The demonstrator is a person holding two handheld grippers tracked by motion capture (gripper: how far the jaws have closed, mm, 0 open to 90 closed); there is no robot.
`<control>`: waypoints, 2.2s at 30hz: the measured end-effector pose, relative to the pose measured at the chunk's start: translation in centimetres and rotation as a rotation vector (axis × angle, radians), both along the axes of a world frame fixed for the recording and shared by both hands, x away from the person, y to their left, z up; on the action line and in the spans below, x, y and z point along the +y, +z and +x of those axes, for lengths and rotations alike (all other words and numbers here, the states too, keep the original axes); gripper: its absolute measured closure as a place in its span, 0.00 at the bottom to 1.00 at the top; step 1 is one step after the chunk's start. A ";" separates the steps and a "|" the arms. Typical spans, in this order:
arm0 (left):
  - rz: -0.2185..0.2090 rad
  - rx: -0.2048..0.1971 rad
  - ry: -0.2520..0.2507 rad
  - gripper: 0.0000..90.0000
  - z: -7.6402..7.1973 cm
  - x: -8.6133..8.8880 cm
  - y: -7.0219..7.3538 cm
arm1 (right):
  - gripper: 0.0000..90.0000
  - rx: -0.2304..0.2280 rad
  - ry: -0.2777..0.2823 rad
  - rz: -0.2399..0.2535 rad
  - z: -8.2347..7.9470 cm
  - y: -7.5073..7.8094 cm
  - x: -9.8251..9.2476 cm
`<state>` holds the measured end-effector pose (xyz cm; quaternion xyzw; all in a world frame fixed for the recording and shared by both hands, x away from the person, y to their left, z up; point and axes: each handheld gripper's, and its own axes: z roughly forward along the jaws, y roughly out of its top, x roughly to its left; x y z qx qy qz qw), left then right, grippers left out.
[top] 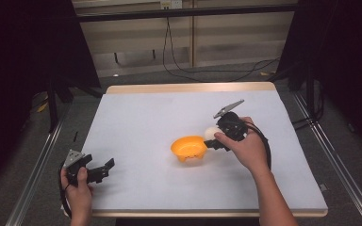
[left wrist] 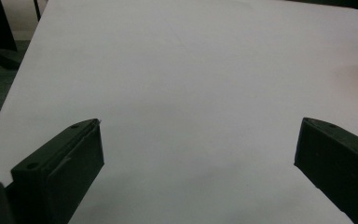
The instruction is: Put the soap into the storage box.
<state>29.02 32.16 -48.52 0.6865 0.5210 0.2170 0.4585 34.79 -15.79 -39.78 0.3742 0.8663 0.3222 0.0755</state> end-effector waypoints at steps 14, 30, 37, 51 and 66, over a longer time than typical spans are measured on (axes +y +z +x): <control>0.003 0.003 0.000 0.01 0.0 0.0 0.0 | 0.27 -0.004 0.034 0.002 0.4 0.0 1.9; 0.004 0.001 0.000 0.01 0.0 0.0 0.0 | 0.27 0.014 0.061 -0.004 0.7 -0.4 4.3; 0.004 0.001 0.000 0.01 0.0 -0.1 0.0 | 0.27 0.021 0.066 -0.012 0.6 -0.7 5.4; 0.006 0.003 -0.003 0.01 0.0 -0.1 0.0 | 0.27 0.051 0.021 -0.021 0.8 -1.9 6.3; 0.005 0.003 -0.001 0.01 0.0 -0.2 0.0 | 0.27 0.071 -0.062 -0.040 0.5 -2.4 7.0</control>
